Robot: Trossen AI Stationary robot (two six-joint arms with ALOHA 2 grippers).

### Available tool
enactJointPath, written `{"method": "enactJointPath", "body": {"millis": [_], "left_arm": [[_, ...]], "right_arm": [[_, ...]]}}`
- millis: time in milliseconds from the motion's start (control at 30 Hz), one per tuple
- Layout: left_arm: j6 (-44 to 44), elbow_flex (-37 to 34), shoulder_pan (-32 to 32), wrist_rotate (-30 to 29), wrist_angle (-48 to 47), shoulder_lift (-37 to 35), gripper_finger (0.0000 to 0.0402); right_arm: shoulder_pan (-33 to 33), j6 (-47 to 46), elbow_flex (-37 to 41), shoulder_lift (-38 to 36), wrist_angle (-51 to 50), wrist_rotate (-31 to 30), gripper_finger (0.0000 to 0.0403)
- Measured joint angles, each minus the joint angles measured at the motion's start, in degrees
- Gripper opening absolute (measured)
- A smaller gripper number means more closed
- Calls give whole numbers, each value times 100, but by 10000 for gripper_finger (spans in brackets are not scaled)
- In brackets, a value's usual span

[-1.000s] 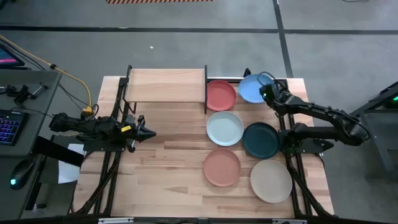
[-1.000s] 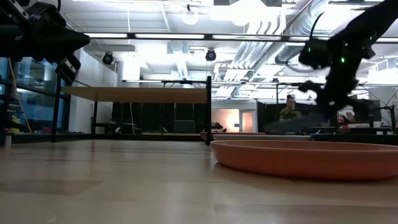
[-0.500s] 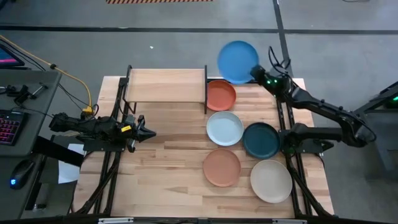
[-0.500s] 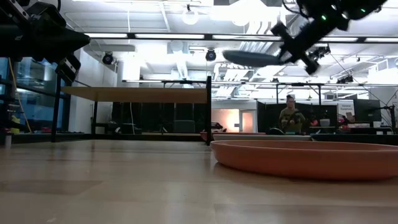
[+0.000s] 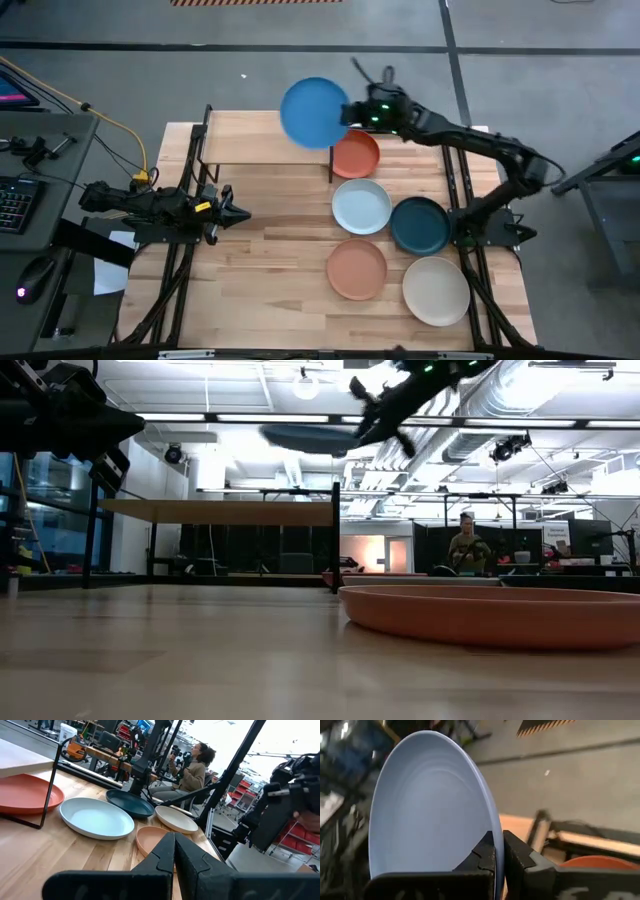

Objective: Place and stack plates onto a shelf
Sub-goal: Put the light blue plate on the shelf

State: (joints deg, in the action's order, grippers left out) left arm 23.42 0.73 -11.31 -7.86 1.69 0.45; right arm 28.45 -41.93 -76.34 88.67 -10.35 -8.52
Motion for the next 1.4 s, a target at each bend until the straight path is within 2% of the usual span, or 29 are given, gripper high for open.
{"method": "enactJointPath", "body": {"millis": [200,400,1200,1400], "left_arm": [[0,0,2,0,0,0,0],[0,0,1,0,0,0,0],[0,0,0,0,0,0,0],[-1,0,0,0,0,1,0]], "right_arm": [[-86,105,-978,1056,-446,391,0],[-84,73,-1591,1703,-922,601,0],[-60,64,-1646,1809,-1212,534,1],[-57,172,-1646,1809,-1211,501,38]]}}
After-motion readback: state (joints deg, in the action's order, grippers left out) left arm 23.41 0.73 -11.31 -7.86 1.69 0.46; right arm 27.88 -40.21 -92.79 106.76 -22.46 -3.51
